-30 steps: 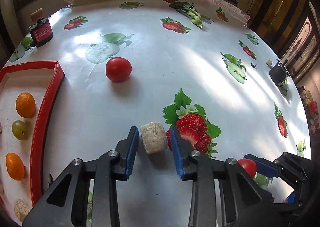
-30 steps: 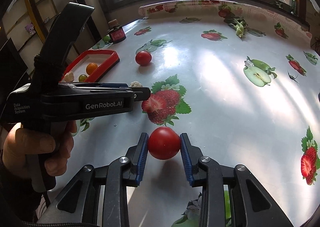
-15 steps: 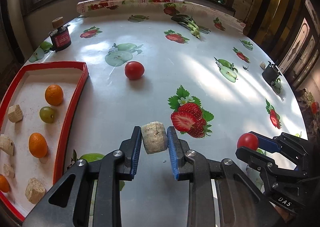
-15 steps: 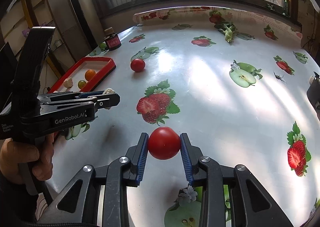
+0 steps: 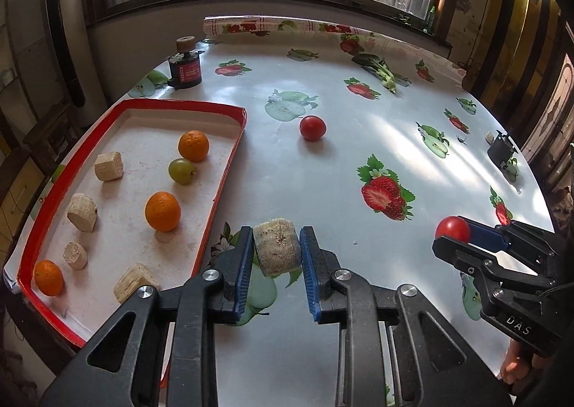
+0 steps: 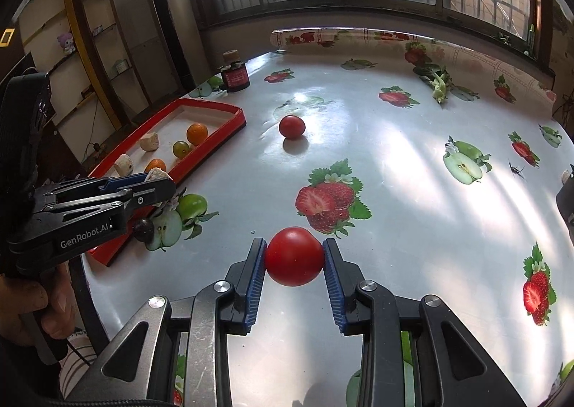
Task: Organize fruits
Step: 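Carry the tomato in the right tool while the left tool carries the biscuit over the tray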
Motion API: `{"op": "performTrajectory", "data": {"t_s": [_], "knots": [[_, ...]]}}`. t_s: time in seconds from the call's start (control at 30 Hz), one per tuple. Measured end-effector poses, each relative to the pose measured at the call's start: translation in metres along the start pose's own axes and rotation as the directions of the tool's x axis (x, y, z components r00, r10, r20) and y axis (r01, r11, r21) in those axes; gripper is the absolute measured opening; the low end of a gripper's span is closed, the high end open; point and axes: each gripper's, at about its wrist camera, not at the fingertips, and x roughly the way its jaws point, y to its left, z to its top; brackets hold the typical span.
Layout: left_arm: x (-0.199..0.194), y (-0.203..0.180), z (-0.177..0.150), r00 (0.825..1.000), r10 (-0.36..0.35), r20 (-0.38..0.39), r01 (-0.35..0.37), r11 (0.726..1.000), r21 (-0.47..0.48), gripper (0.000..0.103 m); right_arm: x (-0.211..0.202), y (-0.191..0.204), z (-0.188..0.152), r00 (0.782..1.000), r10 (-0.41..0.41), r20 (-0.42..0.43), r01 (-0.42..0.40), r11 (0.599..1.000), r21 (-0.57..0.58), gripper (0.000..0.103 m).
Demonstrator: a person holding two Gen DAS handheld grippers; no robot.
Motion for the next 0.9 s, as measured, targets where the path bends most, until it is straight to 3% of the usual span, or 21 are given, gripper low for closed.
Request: {"op": "performTrajectory", "data": {"t_s": [0.43,0.9], "knots": [[-0.038,0.031,-0.015,0.992,0.101,0.079,-0.099,0.995,-0.032,0.023,-0.008,0.046,0.006,1.0,0.013,0.025,-0.011,0.996,-0.086,0.033],[-0.049,0.063,-0.022,0.977,0.181,0.11,-0.174,0.982,-0.074,0.023,0.001,0.09,0.015,0.999,0.024,0.024,-0.019,0.986,-0.168,0.032]]}}
